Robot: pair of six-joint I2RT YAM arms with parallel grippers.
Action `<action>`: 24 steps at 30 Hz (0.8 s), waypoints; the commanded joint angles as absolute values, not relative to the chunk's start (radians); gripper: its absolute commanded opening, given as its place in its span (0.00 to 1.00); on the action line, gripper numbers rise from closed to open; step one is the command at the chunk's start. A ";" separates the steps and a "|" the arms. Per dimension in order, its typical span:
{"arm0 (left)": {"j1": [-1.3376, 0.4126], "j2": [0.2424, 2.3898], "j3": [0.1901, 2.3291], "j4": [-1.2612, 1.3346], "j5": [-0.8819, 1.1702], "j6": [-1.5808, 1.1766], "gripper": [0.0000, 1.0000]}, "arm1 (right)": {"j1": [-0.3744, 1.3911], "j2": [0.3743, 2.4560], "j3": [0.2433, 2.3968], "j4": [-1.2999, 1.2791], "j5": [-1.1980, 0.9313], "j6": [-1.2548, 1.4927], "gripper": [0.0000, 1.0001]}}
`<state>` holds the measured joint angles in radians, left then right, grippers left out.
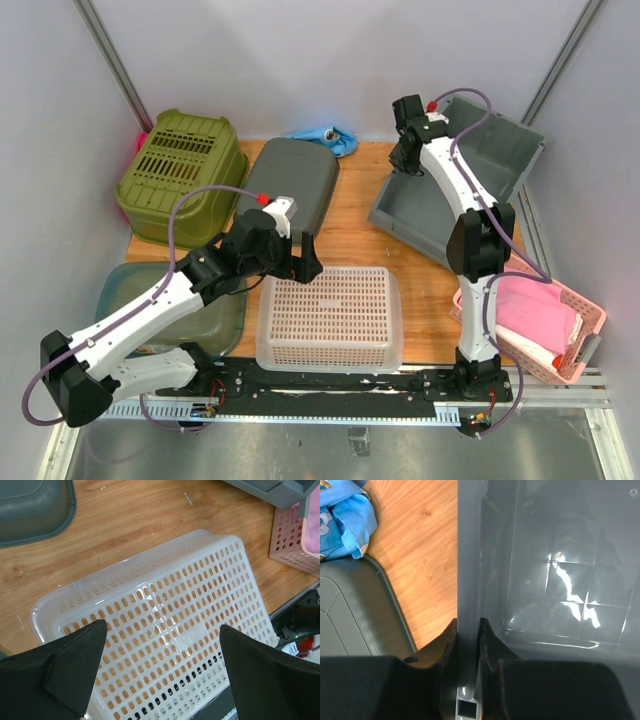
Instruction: Turn the large container upside down
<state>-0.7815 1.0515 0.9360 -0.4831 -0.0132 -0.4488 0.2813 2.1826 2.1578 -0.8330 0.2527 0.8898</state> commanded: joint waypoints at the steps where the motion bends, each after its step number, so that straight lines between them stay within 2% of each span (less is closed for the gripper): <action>1: -0.789 1.039 0.954 -0.510 -0.025 -0.430 0.99 | 0.286 2.081 2.127 -0.763 0.170 0.916 0.01; 6: -0.789 1.043 0.998 -0.567 -0.113 -0.421 0.99 | 0.313 1.998 2.176 -0.766 0.115 0.947 0.01; 14: -0.788 1.029 1.054 -0.622 -0.301 -0.478 0.99 | 0.343 1.865 2.171 -0.625 -0.117 1.011 0.01; 24: -0.789 0.918 1.029 -0.610 -0.389 -0.537 0.99 | 0.374 1.586 1.906 -0.309 -0.190 1.069 0.01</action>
